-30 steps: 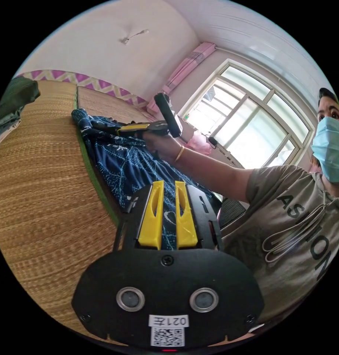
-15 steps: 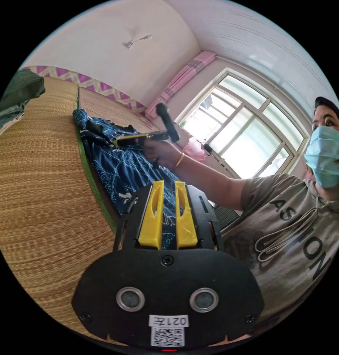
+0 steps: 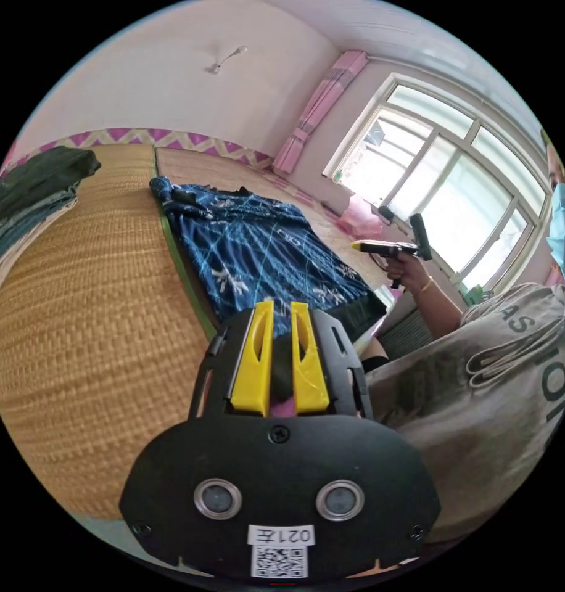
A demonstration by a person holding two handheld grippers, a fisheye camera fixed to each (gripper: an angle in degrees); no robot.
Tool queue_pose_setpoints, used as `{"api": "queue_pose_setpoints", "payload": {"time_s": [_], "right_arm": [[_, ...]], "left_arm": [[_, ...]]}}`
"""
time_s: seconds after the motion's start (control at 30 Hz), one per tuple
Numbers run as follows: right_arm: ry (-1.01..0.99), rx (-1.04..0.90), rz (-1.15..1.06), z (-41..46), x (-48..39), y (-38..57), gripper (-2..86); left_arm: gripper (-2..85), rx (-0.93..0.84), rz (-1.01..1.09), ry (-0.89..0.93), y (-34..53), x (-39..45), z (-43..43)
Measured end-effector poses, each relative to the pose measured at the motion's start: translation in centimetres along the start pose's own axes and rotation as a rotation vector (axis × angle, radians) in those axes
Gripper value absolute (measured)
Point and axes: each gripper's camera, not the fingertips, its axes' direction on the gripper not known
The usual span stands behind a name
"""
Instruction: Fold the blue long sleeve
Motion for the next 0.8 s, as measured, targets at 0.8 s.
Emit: {"api": "queue_pose_setpoints", "payload": {"time_s": [0.8], "right_arm": [[-0.495,-0.029,0.611,1.3,17.3,24.3,9.9]], "left_arm": [[10.9,-0.026,-0.36,0.031,7.2,-2.7,1.1]]}}
